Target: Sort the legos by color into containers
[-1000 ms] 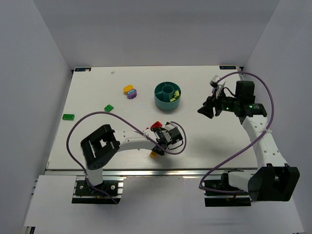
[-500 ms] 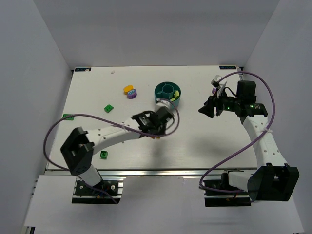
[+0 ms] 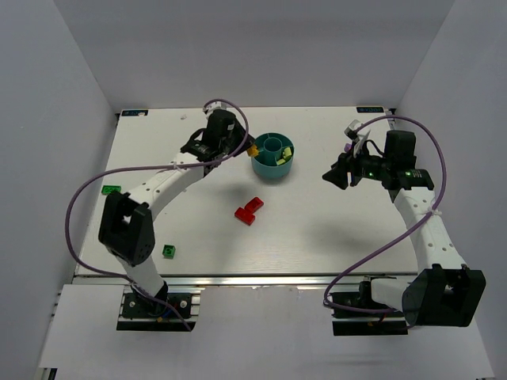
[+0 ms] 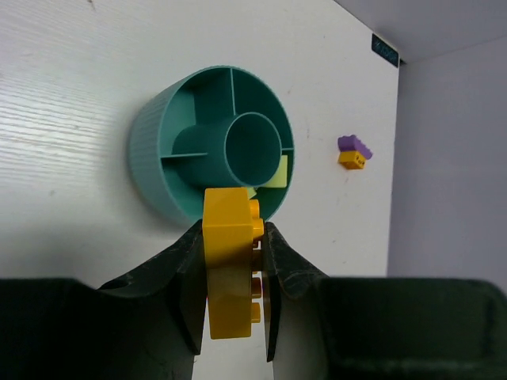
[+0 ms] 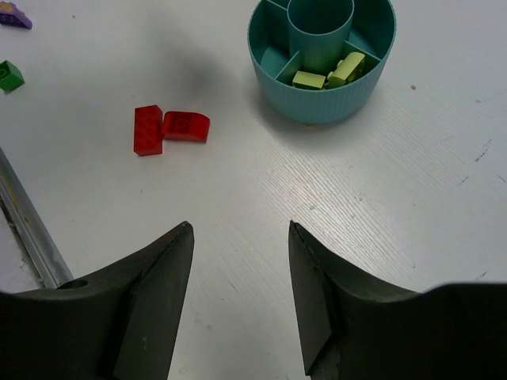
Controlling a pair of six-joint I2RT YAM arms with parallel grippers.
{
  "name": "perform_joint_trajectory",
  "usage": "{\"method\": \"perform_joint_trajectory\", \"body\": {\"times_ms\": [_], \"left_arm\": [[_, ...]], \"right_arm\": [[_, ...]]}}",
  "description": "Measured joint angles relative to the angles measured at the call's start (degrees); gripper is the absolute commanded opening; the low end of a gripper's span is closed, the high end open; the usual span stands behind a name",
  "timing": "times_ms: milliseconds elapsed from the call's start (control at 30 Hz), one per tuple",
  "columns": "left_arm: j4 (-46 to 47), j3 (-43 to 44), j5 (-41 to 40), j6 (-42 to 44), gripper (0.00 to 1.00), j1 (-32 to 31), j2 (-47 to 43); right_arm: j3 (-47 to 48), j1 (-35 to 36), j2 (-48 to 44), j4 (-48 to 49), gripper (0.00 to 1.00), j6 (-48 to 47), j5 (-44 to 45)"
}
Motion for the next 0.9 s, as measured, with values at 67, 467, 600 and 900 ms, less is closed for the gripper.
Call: {"method": "perform_joint_trajectory", "body": {"times_ms": [67,467,600,900], "left_arm": [[2.10,1.55,1.05,-2.95,0.00,0.44,3.39],[5.40,3.06,0.39,-15.39,0.00,0.55,11.13],[6.34,3.98,-0.59,-16.39,0.00,0.55,11.50],[7.28,4.35,-1.73,-18.21,0.00,0.55,14.93]], "right_arm": [[-0.11,-0.02,0.00,0.76,0.56,0.55,0.00],[-1.90,-0.63,0.07,2.78,0.56,2.25,-0.26],[-1.92,-0.63,0.09,3.02,0.56,2.51,-0.52],[-1.92,-1.88,0.42,3.63,0.56,2.97,-0.87]]}}
